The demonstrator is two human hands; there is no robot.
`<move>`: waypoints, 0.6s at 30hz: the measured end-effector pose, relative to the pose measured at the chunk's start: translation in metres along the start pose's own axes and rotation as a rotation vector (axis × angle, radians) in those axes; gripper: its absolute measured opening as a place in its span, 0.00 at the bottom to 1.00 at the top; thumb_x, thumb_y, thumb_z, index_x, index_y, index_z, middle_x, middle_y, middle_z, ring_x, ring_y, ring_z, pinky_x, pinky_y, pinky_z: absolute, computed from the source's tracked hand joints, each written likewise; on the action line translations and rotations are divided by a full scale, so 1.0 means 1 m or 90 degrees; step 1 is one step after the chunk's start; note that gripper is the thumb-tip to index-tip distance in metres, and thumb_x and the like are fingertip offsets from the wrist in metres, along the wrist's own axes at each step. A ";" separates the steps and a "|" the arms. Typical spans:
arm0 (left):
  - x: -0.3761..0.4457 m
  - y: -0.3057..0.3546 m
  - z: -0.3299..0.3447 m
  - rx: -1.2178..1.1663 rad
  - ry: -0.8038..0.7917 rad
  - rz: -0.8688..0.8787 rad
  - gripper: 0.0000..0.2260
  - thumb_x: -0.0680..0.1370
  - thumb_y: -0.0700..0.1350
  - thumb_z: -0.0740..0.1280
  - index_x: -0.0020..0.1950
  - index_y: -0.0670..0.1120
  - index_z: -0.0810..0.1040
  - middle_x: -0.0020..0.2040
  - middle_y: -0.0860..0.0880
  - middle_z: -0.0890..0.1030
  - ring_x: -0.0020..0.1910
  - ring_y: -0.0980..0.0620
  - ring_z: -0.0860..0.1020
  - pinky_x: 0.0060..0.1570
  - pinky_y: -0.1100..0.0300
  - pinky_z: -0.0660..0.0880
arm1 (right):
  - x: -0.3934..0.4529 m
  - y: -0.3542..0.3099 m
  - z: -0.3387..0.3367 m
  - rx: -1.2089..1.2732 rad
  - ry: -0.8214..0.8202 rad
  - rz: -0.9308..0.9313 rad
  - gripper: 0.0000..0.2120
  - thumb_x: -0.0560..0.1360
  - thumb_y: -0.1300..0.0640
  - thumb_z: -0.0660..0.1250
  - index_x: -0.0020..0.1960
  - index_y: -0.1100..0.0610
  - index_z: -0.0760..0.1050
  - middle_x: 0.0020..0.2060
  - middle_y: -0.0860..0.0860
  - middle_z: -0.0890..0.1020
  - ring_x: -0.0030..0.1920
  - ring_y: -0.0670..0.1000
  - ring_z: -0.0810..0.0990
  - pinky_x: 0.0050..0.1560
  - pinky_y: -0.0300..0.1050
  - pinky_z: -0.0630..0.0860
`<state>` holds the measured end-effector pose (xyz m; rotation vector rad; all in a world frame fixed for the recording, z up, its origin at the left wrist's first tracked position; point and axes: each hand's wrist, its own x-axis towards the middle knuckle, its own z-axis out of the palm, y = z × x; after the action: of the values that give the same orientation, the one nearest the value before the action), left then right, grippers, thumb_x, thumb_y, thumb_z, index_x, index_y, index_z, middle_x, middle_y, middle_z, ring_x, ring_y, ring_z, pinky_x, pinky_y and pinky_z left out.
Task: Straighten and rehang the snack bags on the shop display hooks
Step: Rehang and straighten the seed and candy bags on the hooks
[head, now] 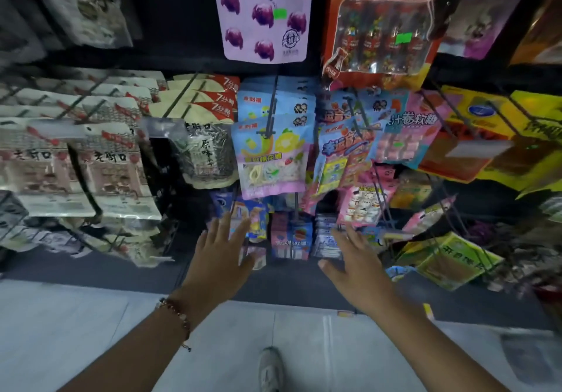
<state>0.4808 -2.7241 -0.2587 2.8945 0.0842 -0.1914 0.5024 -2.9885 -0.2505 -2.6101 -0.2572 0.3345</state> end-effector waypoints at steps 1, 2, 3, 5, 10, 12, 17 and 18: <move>-0.010 0.000 0.000 -0.003 -0.010 -0.007 0.31 0.81 0.61 0.57 0.80 0.60 0.46 0.81 0.48 0.42 0.80 0.44 0.43 0.76 0.46 0.48 | -0.008 0.000 0.000 -0.004 -0.007 -0.005 0.34 0.79 0.41 0.60 0.79 0.49 0.52 0.79 0.51 0.47 0.79 0.54 0.45 0.76 0.52 0.49; -0.020 -0.001 -0.002 -0.003 -0.018 -0.012 0.31 0.81 0.60 0.57 0.80 0.59 0.46 0.81 0.47 0.42 0.80 0.44 0.43 0.76 0.46 0.48 | -0.016 0.000 0.000 -0.006 -0.013 -0.009 0.34 0.79 0.41 0.61 0.79 0.49 0.52 0.79 0.51 0.48 0.79 0.54 0.45 0.76 0.52 0.49; -0.030 -0.001 -0.005 0.000 -0.020 -0.016 0.31 0.81 0.60 0.58 0.80 0.59 0.46 0.81 0.47 0.43 0.80 0.43 0.43 0.76 0.46 0.48 | -0.023 -0.001 0.000 -0.001 -0.015 -0.011 0.34 0.79 0.42 0.61 0.79 0.49 0.52 0.79 0.51 0.48 0.79 0.54 0.45 0.76 0.52 0.49; -0.046 -0.003 -0.013 0.004 -0.016 -0.022 0.32 0.81 0.59 0.59 0.80 0.57 0.47 0.81 0.47 0.43 0.80 0.43 0.44 0.76 0.46 0.49 | -0.033 -0.004 -0.003 0.007 -0.015 -0.020 0.34 0.79 0.42 0.61 0.79 0.49 0.52 0.79 0.50 0.48 0.79 0.54 0.45 0.76 0.53 0.50; -0.079 -0.026 -0.031 0.006 0.008 -0.044 0.32 0.81 0.58 0.60 0.81 0.56 0.48 0.81 0.46 0.44 0.80 0.42 0.45 0.76 0.46 0.49 | -0.045 -0.024 0.000 -0.019 -0.019 -0.049 0.34 0.79 0.41 0.61 0.79 0.50 0.53 0.79 0.52 0.50 0.79 0.54 0.47 0.77 0.53 0.51; -0.091 -0.042 -0.035 0.004 0.018 -0.053 0.32 0.81 0.59 0.59 0.81 0.56 0.48 0.81 0.46 0.44 0.80 0.42 0.45 0.76 0.46 0.49 | -0.047 -0.041 0.006 -0.014 -0.024 -0.058 0.34 0.79 0.40 0.61 0.79 0.49 0.53 0.79 0.51 0.50 0.79 0.54 0.47 0.77 0.54 0.51; -0.125 -0.099 -0.040 0.005 0.010 -0.105 0.34 0.78 0.67 0.51 0.81 0.56 0.47 0.81 0.47 0.44 0.80 0.43 0.44 0.76 0.47 0.47 | -0.051 -0.102 0.038 -0.028 -0.065 -0.082 0.34 0.79 0.39 0.59 0.79 0.49 0.53 0.80 0.51 0.48 0.79 0.55 0.45 0.75 0.53 0.50; -0.132 -0.113 -0.042 0.011 0.007 -0.119 0.36 0.75 0.69 0.46 0.81 0.56 0.47 0.81 0.47 0.44 0.80 0.43 0.44 0.76 0.47 0.47 | -0.051 -0.117 0.047 -0.036 -0.075 -0.083 0.34 0.79 0.38 0.58 0.79 0.49 0.52 0.79 0.51 0.49 0.79 0.55 0.45 0.75 0.54 0.50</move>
<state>0.3467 -2.6096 -0.2263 2.9031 0.3569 -0.2099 0.4267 -2.8789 -0.2231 -2.6160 -0.4803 0.4413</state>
